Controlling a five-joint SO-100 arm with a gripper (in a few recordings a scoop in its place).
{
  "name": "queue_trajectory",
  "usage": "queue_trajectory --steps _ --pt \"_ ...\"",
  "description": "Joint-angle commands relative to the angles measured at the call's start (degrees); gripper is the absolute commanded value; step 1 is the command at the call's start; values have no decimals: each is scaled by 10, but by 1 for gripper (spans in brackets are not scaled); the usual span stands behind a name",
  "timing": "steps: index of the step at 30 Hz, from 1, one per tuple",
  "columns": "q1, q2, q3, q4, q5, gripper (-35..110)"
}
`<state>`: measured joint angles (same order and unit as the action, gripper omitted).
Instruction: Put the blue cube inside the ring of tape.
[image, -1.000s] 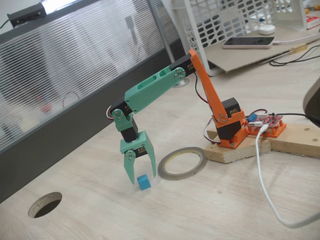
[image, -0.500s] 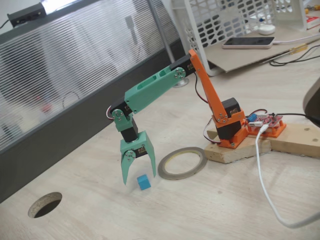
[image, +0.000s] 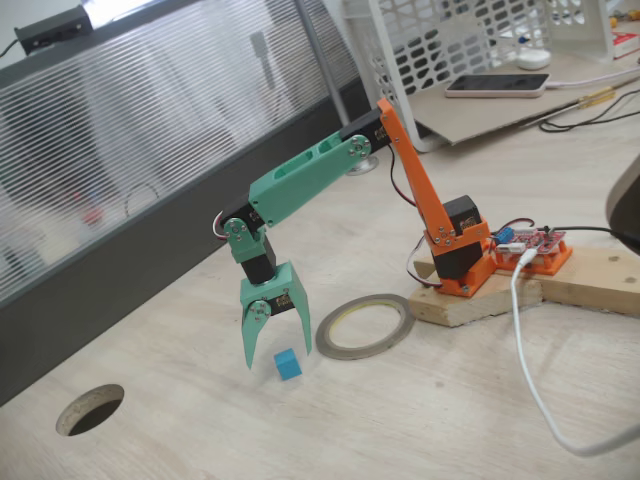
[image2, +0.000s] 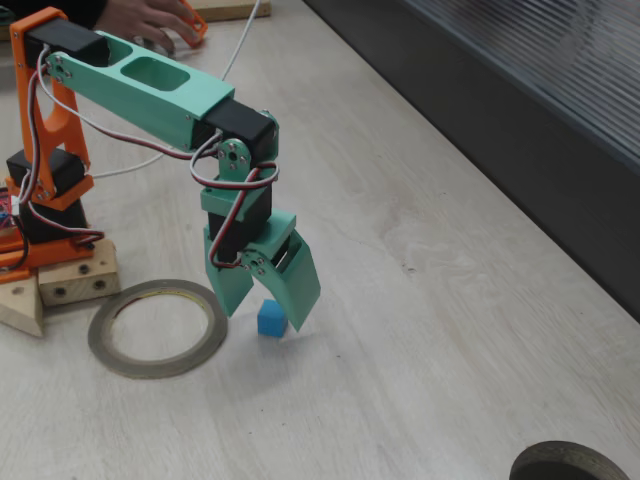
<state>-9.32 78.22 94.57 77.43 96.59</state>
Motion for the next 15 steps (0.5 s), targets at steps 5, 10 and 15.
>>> queue_trajectory --steps 5,10,15 --pt "-6 15 -4 6 8 60" --pt "-6 15 -4 6 10 60" --pt "-6 16 -4 6 10 51"
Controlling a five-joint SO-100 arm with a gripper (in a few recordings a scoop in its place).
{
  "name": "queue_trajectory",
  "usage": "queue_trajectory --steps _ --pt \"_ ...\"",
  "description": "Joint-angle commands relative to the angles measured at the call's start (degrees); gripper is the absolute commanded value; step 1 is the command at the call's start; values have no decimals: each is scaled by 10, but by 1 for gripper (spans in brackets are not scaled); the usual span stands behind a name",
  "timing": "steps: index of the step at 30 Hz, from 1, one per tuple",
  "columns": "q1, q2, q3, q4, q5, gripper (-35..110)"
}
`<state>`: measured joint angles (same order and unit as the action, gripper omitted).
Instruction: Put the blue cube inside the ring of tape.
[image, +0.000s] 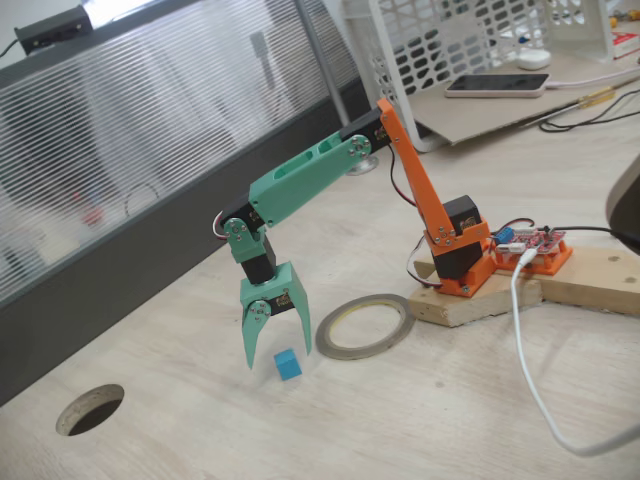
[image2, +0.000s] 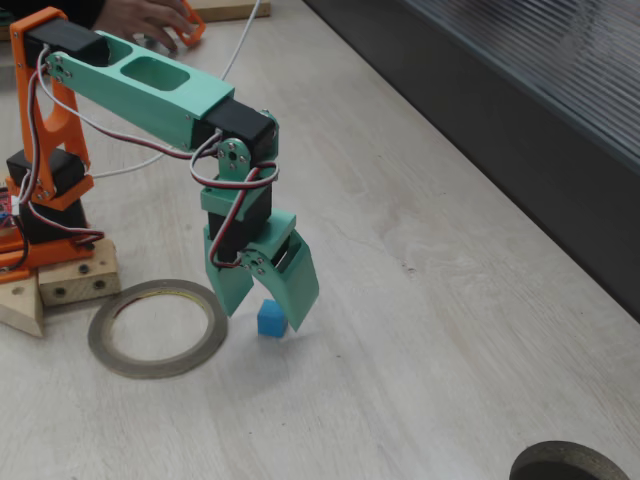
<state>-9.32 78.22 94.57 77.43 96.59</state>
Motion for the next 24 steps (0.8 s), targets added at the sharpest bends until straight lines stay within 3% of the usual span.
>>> queue_trajectory --steps 1,8,24 --pt "-6 16 -5 5 10 48" --pt "-6 22 -11 4 10 29" --pt "-7 22 -11 5 10 28"
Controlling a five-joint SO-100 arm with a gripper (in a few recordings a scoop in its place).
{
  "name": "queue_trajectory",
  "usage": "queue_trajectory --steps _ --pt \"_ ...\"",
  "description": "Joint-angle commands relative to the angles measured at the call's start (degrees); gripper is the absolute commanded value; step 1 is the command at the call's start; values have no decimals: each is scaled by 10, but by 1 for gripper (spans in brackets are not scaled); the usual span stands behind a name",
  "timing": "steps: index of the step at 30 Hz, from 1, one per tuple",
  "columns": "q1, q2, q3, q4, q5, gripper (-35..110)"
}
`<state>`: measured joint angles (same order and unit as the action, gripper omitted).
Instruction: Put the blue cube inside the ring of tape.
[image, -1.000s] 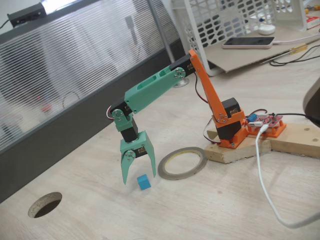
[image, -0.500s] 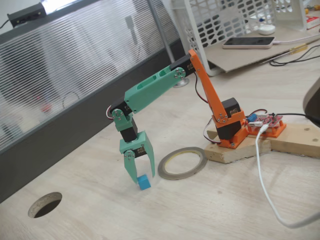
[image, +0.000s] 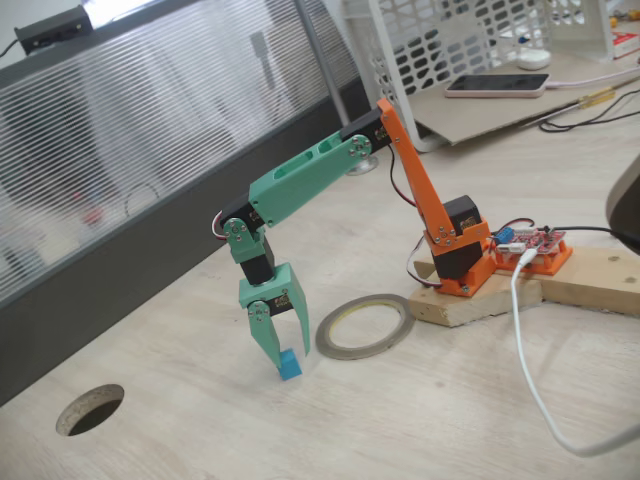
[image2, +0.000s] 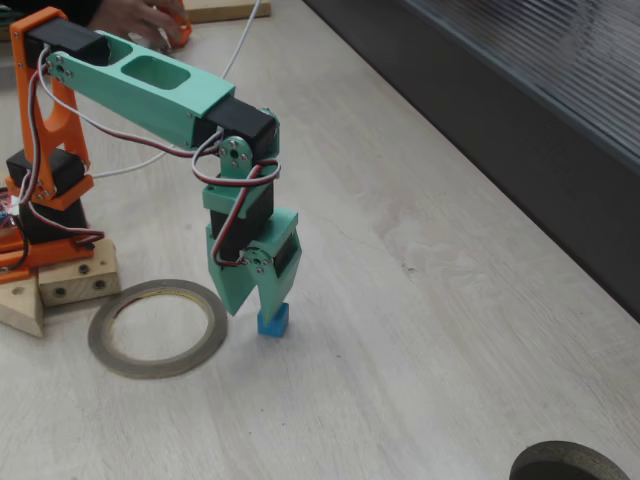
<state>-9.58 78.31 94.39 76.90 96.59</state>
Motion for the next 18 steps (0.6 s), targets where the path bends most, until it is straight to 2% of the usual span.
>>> queue_trajectory --steps 1,18 --pt "-3 21 -9 11 10 28" --pt "-4 17 -8 11 9 28"
